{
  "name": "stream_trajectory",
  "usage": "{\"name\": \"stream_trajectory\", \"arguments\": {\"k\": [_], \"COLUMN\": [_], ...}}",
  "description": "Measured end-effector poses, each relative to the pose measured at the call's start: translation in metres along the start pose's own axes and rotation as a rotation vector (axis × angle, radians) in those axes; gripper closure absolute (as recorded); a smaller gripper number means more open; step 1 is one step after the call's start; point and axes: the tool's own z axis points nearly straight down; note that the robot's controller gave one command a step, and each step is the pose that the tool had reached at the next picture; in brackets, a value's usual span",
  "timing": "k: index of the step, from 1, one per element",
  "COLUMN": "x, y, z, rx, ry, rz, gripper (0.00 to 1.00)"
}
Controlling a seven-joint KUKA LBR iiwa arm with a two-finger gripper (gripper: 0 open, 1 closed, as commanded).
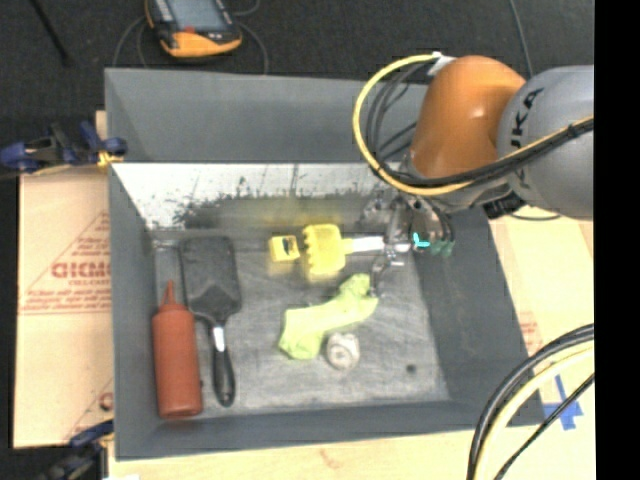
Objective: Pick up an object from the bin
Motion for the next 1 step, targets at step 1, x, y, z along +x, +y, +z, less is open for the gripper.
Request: {"name": "stream_trajectory", "arguments": {"k": [1], "x": [-0.0018], "y": [-0.0002], "z": [-0.0043], "rx": [0.001], "ry": [-0.008], "rz": [0.000], "gripper": [0.00]}}
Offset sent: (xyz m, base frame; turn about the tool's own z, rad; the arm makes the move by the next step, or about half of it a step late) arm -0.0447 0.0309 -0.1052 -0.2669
